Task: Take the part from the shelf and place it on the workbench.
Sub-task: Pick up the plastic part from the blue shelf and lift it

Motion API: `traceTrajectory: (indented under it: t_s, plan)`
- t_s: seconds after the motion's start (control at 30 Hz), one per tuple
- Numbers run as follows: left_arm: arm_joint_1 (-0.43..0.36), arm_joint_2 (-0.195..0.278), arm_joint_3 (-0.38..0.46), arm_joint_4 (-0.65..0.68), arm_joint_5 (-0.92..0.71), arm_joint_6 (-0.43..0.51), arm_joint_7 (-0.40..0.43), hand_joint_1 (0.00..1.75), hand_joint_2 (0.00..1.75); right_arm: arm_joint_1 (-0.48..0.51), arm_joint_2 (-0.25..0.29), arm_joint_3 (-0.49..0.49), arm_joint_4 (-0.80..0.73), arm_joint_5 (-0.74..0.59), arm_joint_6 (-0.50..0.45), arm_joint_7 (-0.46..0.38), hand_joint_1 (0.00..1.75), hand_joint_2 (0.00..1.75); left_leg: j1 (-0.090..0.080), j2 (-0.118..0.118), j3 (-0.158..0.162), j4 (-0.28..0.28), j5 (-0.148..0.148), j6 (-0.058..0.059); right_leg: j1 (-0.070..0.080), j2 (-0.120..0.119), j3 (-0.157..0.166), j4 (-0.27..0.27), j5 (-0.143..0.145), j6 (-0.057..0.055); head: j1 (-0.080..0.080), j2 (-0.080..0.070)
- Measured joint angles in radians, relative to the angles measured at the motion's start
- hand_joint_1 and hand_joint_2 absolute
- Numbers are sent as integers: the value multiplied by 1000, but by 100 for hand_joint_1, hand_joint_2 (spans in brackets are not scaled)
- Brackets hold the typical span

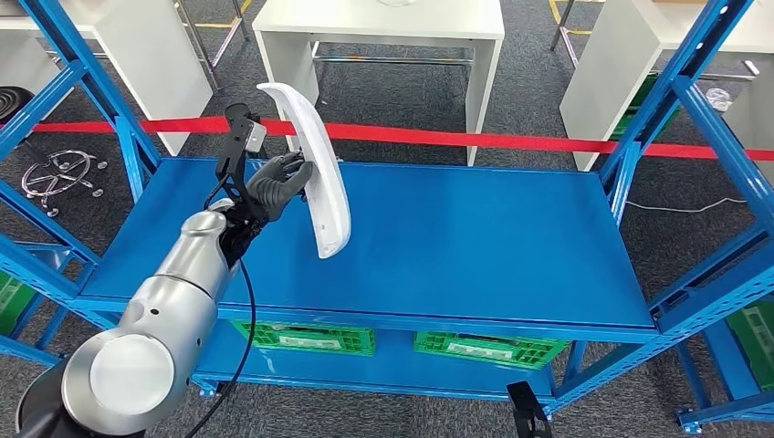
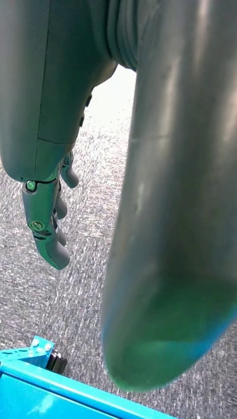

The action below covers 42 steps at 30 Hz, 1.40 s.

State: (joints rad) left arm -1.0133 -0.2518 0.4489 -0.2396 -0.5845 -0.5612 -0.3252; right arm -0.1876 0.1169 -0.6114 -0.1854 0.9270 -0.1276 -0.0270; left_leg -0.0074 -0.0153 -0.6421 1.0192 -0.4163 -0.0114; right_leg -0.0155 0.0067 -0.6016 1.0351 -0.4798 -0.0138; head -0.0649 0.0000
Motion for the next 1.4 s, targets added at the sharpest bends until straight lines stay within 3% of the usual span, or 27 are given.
traceTrajectory:
  t_s: [0.43,0.6,0.83,0.9,0.93,1.0,1.03,1.07,1.1,1.17,1.23,1.33,1.4]
  plan:
    - [44,-22,138,-8,252,-215,-61,175,175,4,-2,-11,0,-2,-3,-7,0,0,0,0,0,0,-1,1,0,0,0,0,0,0,0,0]
    - [67,-29,175,-17,329,-245,-89,175,175,10,-3,-22,0,-7,-5,-16,0,0,0,0,0,1,-1,1,0,0,0,-1,0,0,0,0]
    - [96,-30,181,-37,365,-249,-118,175,175,14,-3,-30,0,-3,-2,-16,0,0,-3,2,1,2,-4,18,-5,1,6,-9,2,16,0,0]
    - [98,-31,181,-44,373,-252,-125,175,175,13,-4,-30,0,0,-1,-16,0,0,5,5,9,-14,8,26,-2,0,1,11,-18,21,1,0]
    - [99,-32,181,-47,376,-254,-128,175,175,13,-4,-30,0,1,-1,-16,0,0,9,8,12,-22,12,29,-1,0,-13,47,-45,23,1,0]
    - [104,-32,180,-50,384,-256,-130,175,175,13,-5,-30,0,2,0,-15,0,0,10,10,10,-23,15,32,-3,-1,-63,169,-115,28,1,0]
    - [108,-33,180,-50,390,-257,-130,175,175,13,-5,-30,0,2,0,-14,0,0,10,11,7,-21,15,32,-4,-2,-87,226,-137,31,2,0]
    - [112,-33,180,-51,396,-257,-129,175,175,14,-6,-30,0,3,0,-14,0,0,11,12,4,-18,15,31,-6,-2,-98,256,-142,33,2,0]
    - [116,-33,180,-52,402,-258,-128,175,175,14,-7,-30,0,3,-1,-14,0,0,12,12,-1,-14,16,30,-8,-2,-91,249,-128,36,2,0]
    - [119,-33,179,-56,415,-258,-126,175,175,12,-9,-30,0,5,-1,-14,0,0,16,12,-11,-1,16,23,-14,-4,-26,130,-74,41,2,0]
    - [119,-33,177,-62,431,-259,-124,175,175,10,-8,-30,0,6,-1,-14,0,0,16,10,-21,11,18,9,-14,-2,26,36,-39,38,2,0]
    - [119,-33,173,-68,449,-259,-121,175,175,9,-7,-30,0,8,-1,-13,0,0,13,6,-29,15,29,-14,-11,4,20,26,-29,14,2,0]
    - [120,-31,173,-72,453,-259,-121,175,175,8,-7,-30,0,9,0,-13,0,0,16,7,-41,29,11,-27,-12,2,11,22,-17,-6,1,0]
